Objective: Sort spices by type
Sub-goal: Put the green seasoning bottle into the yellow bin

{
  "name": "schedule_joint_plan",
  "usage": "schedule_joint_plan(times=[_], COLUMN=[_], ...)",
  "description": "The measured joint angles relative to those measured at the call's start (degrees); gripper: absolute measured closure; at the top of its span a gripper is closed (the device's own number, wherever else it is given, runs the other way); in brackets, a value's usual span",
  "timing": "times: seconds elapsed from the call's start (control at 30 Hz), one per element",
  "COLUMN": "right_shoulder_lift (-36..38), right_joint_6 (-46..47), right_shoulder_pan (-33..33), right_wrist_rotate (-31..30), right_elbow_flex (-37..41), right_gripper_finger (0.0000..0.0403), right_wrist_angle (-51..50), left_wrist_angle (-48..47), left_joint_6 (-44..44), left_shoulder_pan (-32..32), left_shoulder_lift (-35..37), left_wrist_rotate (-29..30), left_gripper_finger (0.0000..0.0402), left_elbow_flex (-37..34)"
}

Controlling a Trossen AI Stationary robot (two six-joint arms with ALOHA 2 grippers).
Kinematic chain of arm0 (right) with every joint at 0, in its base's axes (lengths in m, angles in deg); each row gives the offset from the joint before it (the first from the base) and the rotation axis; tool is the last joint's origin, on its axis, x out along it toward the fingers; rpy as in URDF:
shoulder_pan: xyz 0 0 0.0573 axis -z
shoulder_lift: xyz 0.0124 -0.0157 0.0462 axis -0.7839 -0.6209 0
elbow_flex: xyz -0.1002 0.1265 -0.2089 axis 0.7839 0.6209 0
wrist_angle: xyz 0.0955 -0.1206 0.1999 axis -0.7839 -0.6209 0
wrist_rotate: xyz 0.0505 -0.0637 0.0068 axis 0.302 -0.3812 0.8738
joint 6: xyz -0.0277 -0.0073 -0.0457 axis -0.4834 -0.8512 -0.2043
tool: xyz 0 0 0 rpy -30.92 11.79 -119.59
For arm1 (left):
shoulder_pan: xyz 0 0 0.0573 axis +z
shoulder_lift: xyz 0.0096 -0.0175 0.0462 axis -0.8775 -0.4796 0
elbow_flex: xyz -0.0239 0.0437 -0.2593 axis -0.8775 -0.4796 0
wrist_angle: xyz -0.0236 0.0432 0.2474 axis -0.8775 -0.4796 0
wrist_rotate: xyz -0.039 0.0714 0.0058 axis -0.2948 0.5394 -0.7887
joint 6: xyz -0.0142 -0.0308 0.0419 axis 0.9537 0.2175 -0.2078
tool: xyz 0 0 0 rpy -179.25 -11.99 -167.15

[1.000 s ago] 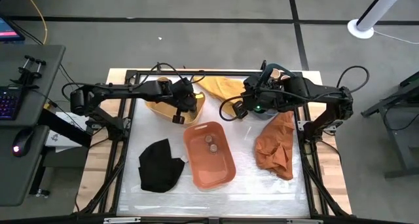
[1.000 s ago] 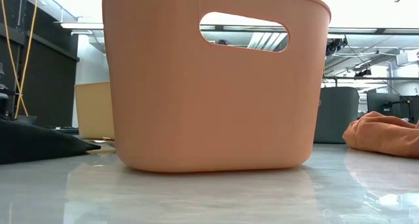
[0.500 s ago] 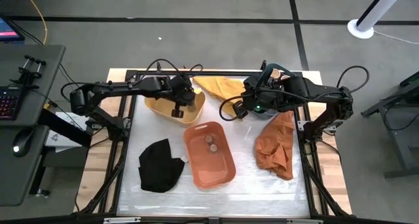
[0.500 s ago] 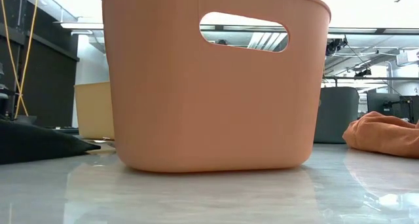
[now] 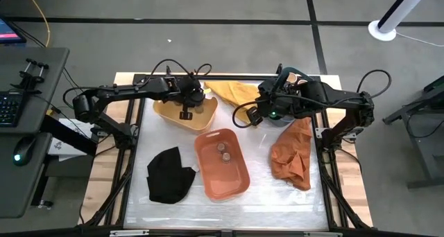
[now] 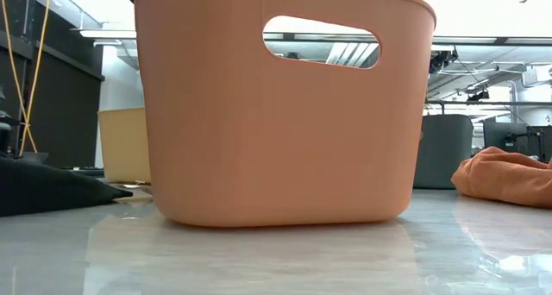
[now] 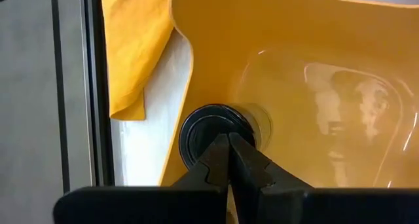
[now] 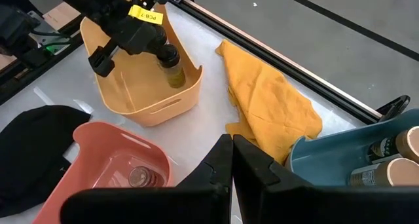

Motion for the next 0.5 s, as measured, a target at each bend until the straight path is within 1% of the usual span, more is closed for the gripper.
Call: schedule_joint_plan(times=[0.3,0.5], right_shoulder_lift=[0.0,0.0], right_joint_6=[-0.1,-0.1], right_shoulder_pan=[0.0,0.0], right_wrist_rotate=[0.0,0.0], right_elbow_flex=[0.0,0.0], right_gripper_finger=[0.0403,0.0403], right_wrist_angle=[0.0,0.0], left_wrist_angle=[-1.6,-3.6], left_joint_6=[-0.3,1.1], left_shoulder_pan=[0.2,0.2], left_shoulder_lift=[1.5,2.4], left_wrist_rotate=[0.7,0.6], left_gripper_finger=[0.0402,0.0402], left_elbow_flex=[-0.2,-0.2])
